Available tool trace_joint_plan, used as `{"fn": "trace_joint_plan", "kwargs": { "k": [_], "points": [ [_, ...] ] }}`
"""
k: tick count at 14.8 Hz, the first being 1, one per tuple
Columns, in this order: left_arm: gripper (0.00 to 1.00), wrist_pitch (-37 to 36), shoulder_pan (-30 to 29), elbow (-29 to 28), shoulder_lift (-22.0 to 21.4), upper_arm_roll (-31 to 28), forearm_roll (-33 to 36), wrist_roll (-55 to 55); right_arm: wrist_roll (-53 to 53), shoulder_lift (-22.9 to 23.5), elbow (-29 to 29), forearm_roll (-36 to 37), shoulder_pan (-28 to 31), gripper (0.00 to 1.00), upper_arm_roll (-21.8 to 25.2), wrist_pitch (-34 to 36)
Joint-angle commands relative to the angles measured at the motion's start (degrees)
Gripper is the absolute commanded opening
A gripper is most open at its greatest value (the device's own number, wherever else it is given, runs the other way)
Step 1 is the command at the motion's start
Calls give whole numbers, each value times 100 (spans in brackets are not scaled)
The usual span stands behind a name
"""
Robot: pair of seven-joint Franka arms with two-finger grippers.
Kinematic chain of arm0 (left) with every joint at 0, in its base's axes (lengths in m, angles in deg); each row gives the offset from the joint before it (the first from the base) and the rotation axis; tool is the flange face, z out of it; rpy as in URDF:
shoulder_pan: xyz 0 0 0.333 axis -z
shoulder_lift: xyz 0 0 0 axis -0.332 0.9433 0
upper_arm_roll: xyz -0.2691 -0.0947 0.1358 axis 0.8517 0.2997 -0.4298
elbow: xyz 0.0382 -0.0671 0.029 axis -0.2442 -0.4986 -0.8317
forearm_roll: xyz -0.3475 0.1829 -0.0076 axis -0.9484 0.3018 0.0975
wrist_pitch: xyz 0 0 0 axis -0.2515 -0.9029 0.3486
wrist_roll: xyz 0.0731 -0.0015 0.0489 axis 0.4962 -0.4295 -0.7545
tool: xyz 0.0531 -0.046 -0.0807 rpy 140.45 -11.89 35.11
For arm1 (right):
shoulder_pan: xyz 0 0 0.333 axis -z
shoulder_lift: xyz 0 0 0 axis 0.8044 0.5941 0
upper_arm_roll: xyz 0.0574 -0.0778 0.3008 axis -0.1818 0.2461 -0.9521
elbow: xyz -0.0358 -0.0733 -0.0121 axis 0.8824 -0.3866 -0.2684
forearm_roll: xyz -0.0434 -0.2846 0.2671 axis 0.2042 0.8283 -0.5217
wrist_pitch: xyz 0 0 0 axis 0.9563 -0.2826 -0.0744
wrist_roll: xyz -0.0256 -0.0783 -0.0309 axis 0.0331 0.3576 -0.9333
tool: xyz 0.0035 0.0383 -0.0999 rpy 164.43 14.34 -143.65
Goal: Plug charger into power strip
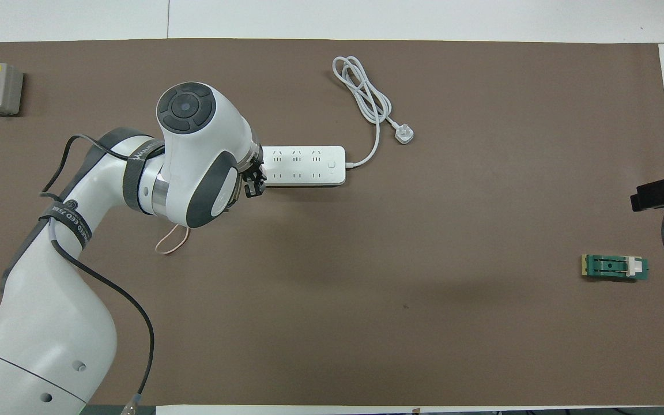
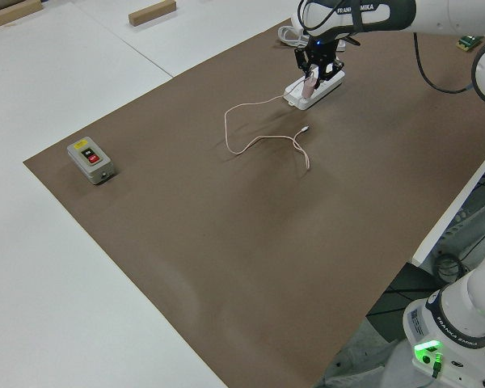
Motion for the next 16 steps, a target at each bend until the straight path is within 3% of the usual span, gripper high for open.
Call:
{"fn": "trace_joint_plan", "kwargs": {
  "k": [1, 16],
  "points": [
    [0, 121, 67, -274, -134, -43, 66, -45, -56, -25, -21, -75, 78, 100, -57, 80],
    [0, 472, 119, -485, -169, -34, 66, 78, -56, -25, -13, -75, 78, 100, -57, 80]
  ]
}}
